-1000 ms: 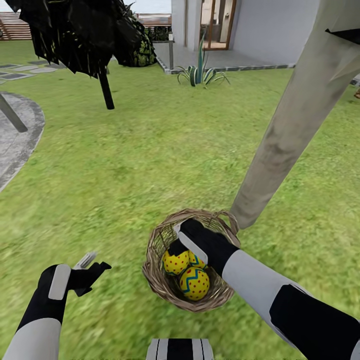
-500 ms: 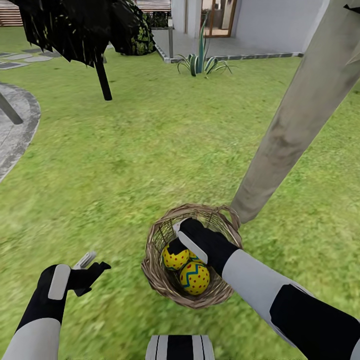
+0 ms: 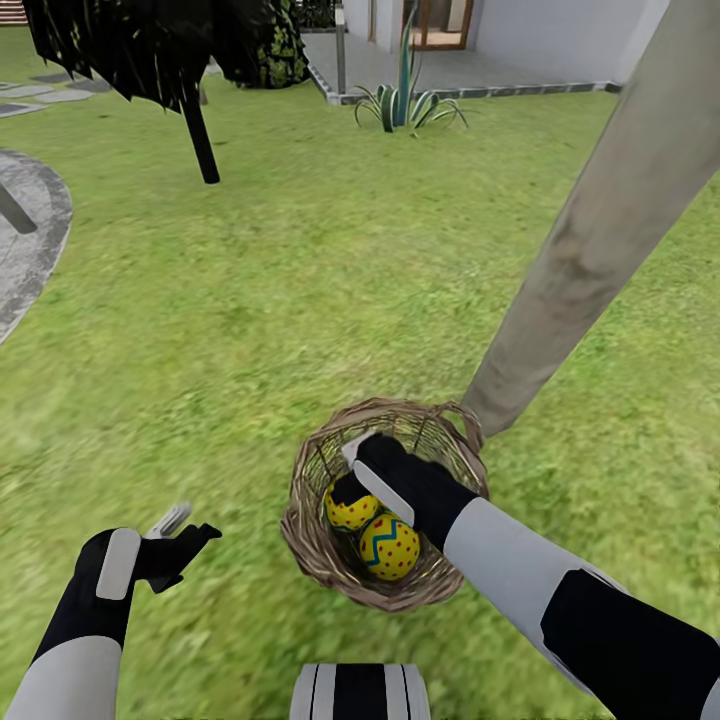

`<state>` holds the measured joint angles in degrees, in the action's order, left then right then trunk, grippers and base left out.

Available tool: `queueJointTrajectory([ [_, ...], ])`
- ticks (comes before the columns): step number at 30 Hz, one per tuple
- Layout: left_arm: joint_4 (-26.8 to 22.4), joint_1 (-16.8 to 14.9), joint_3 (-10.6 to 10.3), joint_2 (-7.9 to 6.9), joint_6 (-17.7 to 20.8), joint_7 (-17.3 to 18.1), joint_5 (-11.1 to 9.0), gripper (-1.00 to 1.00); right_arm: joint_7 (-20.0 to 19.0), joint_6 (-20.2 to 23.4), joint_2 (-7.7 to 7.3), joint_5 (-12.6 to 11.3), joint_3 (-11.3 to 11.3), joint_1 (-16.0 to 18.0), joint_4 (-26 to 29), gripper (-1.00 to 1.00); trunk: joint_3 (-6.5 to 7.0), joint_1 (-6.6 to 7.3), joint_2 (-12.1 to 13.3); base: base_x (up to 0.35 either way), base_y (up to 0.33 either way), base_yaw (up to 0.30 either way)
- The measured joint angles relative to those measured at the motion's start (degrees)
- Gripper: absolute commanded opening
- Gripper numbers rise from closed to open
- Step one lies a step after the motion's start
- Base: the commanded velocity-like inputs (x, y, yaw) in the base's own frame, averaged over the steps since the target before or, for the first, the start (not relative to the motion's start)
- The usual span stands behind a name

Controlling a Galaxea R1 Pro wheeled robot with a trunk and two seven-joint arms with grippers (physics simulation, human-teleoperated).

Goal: Take the three Easter eggs out of the wicker basket on the lawn in the garden, then place them on the lawn next to a single tree (choose any tree) so that all three eggs are next to the same tree and none are left in the basket.

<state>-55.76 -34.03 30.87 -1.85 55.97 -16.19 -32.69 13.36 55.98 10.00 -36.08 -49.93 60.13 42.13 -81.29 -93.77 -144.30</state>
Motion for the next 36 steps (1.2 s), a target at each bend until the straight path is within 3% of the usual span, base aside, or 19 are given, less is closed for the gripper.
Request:
queueJointTrajectory([
  [15,0.0,0.0,0.0,0.02,-0.1,0.0,0.0,1.00,0.5,-2.1,0.00,0.5,0.0,0.0,0.4,1.00,-3.11,-0.36,-0.2,0.000,0.000,0.000],
  [21,0.0,0.0,0.0,0.06,-0.1,0.0,0.0,1.00,5.3,-2.4,0.00,0.4,0.0,0.0,1.1,1.00,-3.99,-0.46,-0.2,0.000,0.000,0.000],
  [30,0.0,0.0,0.0,0.09,-0.1,0.0,0.0,1.00,6.2,-2.5,0.00,0.4,0.0,0.0,2.3,1.00,-5.98,-0.70,-0.4,0.000,0.000,0.000],
  [36,0.0,0.0,0.0,0.09,-0.1,0.0,0.0,1.00,6.0,-2.8,0.00,0.4,0.0,0.0,2.4,1.00,-5.99,-0.69,-0.4,0.000,0.000,0.000],
])
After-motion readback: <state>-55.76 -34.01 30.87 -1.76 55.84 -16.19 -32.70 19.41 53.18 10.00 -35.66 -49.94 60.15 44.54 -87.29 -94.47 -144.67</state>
